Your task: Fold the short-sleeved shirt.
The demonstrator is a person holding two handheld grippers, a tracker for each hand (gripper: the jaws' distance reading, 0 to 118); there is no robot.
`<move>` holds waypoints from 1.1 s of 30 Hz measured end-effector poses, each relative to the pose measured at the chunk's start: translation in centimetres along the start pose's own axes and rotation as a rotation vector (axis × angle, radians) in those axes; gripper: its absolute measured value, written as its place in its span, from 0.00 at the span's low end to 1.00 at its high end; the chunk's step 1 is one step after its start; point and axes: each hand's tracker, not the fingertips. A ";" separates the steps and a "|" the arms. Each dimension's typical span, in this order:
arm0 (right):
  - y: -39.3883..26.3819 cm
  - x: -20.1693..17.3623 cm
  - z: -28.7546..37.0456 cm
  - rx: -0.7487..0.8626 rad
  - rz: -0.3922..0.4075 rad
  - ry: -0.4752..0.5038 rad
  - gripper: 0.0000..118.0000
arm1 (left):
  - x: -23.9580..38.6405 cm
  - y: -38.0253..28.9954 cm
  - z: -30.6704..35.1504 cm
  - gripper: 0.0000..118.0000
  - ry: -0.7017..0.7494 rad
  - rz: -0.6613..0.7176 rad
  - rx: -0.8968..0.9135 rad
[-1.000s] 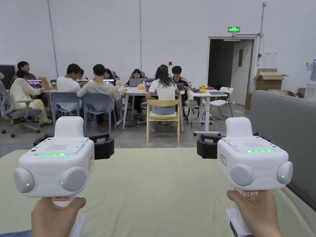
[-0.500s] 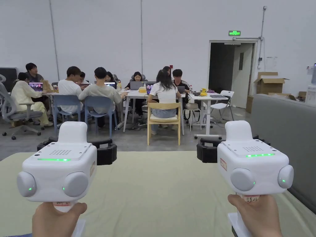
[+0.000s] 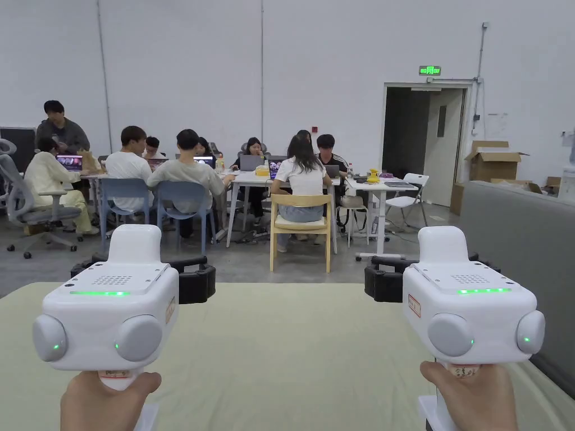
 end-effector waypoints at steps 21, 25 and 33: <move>0.3 0.6 -0.3 -0.007 -0.046 0.000 1.00 | -0.3 0.4 0.4 1.00 -0.001 0.011 0.026; 0.2 0.5 -0.3 -0.003 -0.026 -0.010 1.00 | -0.3 0.7 0.4 1.00 -0.007 0.014 0.022; 0.4 0.9 -0.2 0.007 -0.025 -0.016 1.00 | -0.2 1.1 0.5 1.00 -0.004 0.010 0.036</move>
